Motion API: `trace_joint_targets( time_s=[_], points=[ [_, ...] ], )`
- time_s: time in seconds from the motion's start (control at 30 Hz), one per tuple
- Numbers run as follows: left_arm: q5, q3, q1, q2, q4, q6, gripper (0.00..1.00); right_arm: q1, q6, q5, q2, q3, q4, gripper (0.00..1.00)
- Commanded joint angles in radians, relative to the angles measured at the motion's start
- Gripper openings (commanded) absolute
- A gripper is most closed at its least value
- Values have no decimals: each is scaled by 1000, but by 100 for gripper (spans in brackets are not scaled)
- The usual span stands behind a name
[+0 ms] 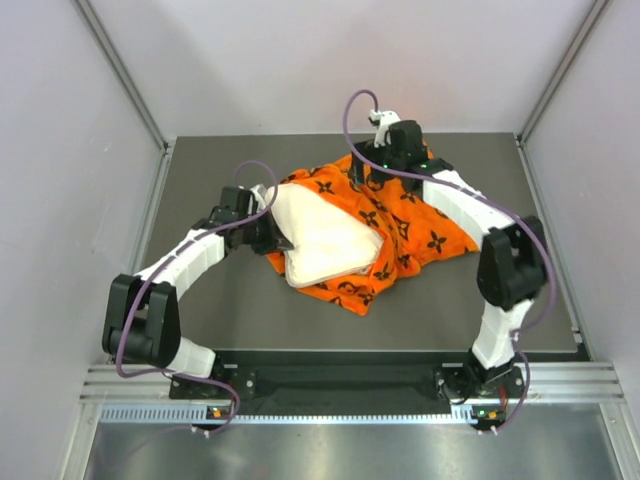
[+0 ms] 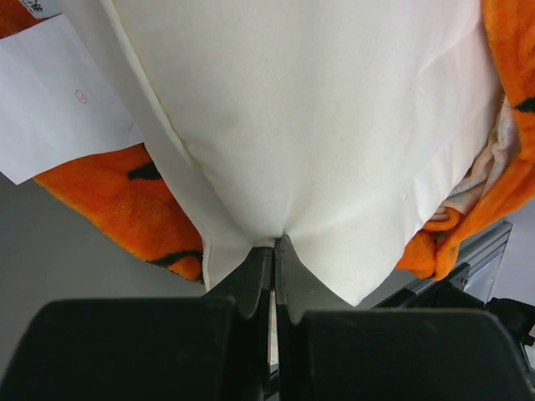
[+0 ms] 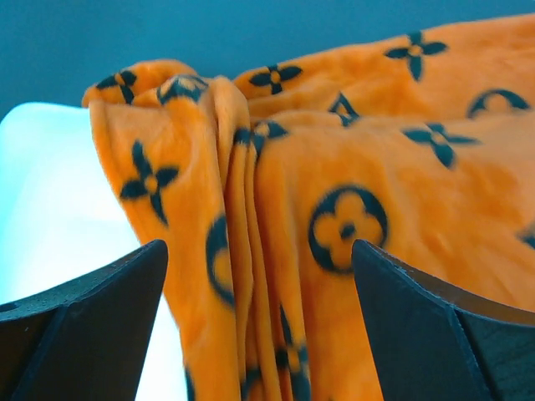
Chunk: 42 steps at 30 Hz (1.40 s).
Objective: Remove the pillowcase from the pillow
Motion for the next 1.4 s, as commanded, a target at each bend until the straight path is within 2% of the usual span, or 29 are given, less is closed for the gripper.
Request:
trace_joint_targets(
  time_s=[0.0,0.17,0.33,0.5,0.57,0.6,0.63,0.67,0.7,0.77,0.83,0.87,1.1,1.37],
  points=[
    [-2,-25,-58,-43,19,-26,0,4,5,-95,131,122,102,91],
    [-2,-26,-95,-44,-7,-32,0,42,22,-94,300,275,156,91],
    [-24,-36,-105,-61,-39,-20,0,94,-7,-33,414,366,119,92],
    [-44,-60,-107,-98,-32,-39,0,111,-12,41,405,291,73,89],
    [-51,-74,-107,-112,-32,-34,0,111,-18,73,391,233,58,85],
    [-56,-75,-107,-113,-33,-32,0,109,-24,87,380,219,47,80],
    [-56,-75,-107,-112,-36,-31,0,109,-29,101,374,199,37,67],
    [-56,-77,-107,-110,-41,-32,0,108,-39,117,369,190,20,60],
    [-61,-77,-107,-110,-44,-32,0,103,-44,118,357,176,12,43],
    [-70,-78,-107,-116,-49,-35,0,96,-42,150,348,168,3,21],
    [-84,-80,-107,-130,-53,-40,0,86,-39,165,336,164,-5,3],
    [-88,-80,-107,-135,-56,-45,0,82,-30,182,334,167,-10,0],
    [-173,-56,-105,-204,-121,-54,0,44,-27,242,340,240,-56,0],
    [-239,13,-84,-250,-213,-45,0,-56,-27,280,331,262,-95,0]
  ],
)
